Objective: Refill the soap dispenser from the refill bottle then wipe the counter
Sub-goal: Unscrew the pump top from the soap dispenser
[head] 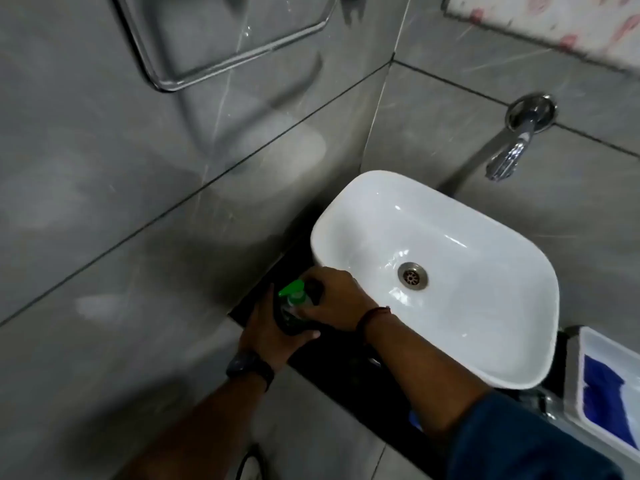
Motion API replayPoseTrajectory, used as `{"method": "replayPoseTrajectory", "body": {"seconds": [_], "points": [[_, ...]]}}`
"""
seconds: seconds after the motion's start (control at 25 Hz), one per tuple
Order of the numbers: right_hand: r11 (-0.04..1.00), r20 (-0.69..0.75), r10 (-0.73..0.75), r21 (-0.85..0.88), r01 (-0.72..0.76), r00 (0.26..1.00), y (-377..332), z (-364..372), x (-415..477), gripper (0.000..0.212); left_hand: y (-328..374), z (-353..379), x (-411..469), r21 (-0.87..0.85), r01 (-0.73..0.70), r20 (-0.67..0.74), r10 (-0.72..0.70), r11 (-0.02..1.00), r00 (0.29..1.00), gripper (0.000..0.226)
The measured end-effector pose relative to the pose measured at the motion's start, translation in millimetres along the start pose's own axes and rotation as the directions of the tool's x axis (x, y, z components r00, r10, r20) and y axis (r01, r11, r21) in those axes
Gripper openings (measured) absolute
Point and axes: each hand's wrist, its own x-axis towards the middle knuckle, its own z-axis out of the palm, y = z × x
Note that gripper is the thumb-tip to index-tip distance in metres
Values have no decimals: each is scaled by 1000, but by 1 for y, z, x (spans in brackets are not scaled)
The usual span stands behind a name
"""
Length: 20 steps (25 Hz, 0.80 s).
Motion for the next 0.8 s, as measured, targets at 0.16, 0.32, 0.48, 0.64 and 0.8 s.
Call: {"method": "replayPoseTrajectory", "body": {"seconds": [0.16, 0.32, 0.48, 0.64, 0.8], "points": [[993, -122, 112, 56, -106, 986, 5, 15, 4, 32, -7, 14, 9, -54, -51, -106, 45, 997, 993, 84], [994, -254, 86, 86, -66, 963, -3, 16, 6, 28, 0, 7, 19, -119, -136, -97, 124, 984, 987, 70], [996, -369, 36, 92, -2, 929, -23, 5, 9, 34, 22, -5, 23, 23, -216, -185, 217, 976, 959, 59], [988, -328, -84, 97, 122, 941, -30, -18, 4, 29, 45, -22, 16, 119, -254, -205, 274, 960, 940, 47], [962, -281, -25, 256, 100, 959, -33, -31, -14, 33, 60, -28, 6, 128, -340, -219, 361, 932, 906, 45]]}}
